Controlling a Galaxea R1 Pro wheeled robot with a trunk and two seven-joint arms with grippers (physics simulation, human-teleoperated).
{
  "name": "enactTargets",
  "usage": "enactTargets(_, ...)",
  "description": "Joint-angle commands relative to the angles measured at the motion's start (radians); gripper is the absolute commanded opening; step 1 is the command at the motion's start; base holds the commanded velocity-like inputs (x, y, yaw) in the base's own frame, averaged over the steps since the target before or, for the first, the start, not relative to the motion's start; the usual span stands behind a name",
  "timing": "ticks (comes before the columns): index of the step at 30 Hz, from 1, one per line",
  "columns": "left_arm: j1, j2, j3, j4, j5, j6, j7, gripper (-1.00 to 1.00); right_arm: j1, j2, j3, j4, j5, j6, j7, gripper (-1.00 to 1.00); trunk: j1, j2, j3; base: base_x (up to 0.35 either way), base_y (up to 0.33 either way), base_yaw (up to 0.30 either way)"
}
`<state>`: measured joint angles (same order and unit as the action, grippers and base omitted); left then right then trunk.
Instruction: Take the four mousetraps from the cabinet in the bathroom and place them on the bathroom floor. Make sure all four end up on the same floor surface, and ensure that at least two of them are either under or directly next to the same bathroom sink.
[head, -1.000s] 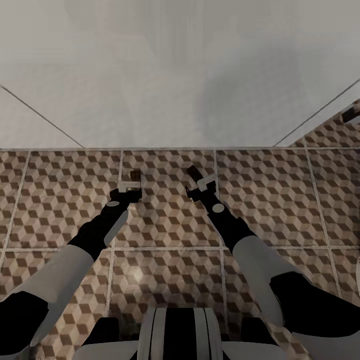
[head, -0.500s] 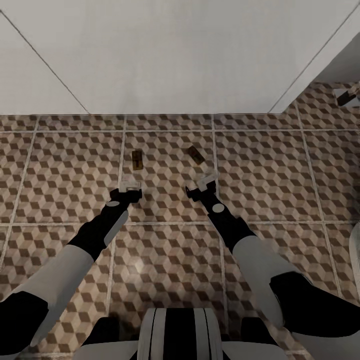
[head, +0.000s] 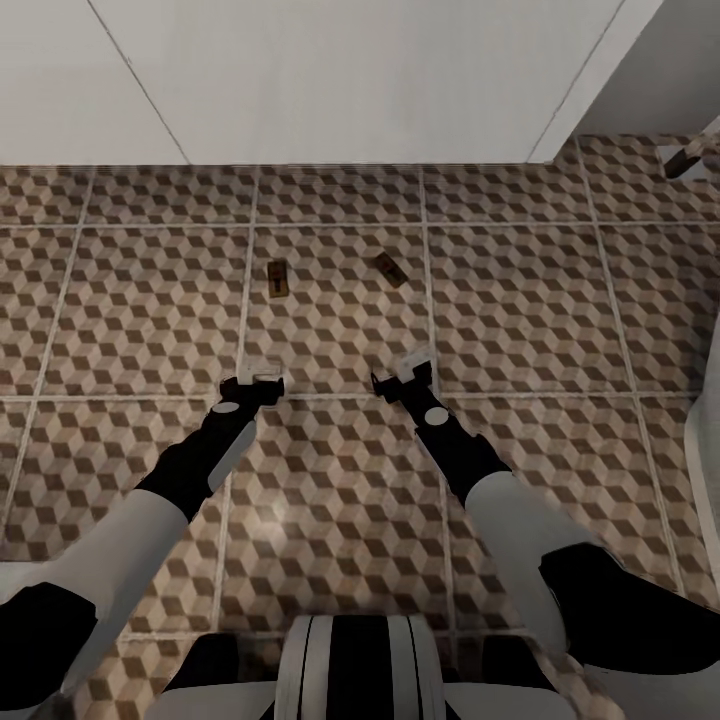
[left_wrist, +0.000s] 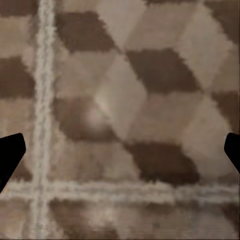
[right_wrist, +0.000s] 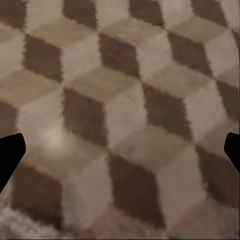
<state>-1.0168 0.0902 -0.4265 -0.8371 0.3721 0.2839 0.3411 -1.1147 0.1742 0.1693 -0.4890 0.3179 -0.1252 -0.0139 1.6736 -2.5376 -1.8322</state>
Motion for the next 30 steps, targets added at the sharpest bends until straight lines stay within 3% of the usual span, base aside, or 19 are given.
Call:
enactTargets(1, -0.001, 0.002, -0.006, -0.002, 0.01, 0.003, 0.01, 1.0, 0.0, 0.0, -0.001, 0.001, 0.009, -0.002, -0.001, 1.0, -0.001, 0.0, 0.0, -0.334, 0.0, 0.0)
enactTargets(30, -0.001, 0.002, -0.006, -0.005, 0.01, 0.003, 0.009, 1.0, 0.0, 0.0, -0.001, 0.001, 0.01, -0.001, -0.001, 1.0, -0.001, 0.0, 0.0, -0.334, 0.0, 0.0)
